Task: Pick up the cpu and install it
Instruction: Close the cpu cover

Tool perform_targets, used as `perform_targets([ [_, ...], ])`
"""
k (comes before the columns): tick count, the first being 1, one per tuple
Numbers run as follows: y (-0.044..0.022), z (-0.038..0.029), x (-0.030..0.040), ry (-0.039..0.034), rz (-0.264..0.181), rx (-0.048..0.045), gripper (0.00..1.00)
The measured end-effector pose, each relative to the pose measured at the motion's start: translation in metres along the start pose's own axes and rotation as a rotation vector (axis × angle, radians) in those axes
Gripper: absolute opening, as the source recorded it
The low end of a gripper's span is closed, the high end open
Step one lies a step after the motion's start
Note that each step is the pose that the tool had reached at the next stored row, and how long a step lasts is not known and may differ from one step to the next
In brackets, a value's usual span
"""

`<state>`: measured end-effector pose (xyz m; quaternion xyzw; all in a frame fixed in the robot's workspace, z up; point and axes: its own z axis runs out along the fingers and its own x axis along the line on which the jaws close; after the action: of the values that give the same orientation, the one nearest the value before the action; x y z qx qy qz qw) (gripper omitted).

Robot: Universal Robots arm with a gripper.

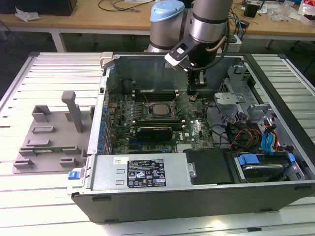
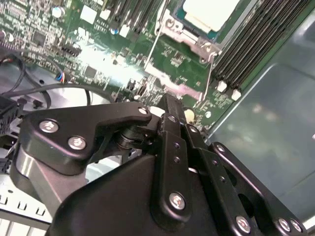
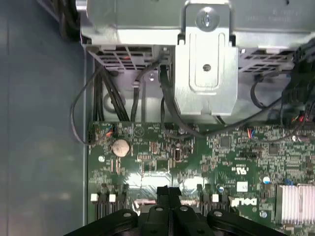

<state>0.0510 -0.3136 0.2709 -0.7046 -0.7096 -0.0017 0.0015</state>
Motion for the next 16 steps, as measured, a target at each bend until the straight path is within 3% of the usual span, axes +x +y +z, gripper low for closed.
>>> perform_targets([
  [1, 0.0042, 0.0, 0.0, 0.0001, 0.0, -0.0001, 0.11],
  [4, 0.0054, 0.0011, -0.0001, -0.0001, 0.0, 0.0008, 0.11],
  [12, 0.0068, 0.0209, -0.0002, -0.0027, 0.0, 0.01, 0.11],
  [16, 0.0068, 0.0227, -0.0002, -0.0029, 0.0, 0.0108, 0.11],
])
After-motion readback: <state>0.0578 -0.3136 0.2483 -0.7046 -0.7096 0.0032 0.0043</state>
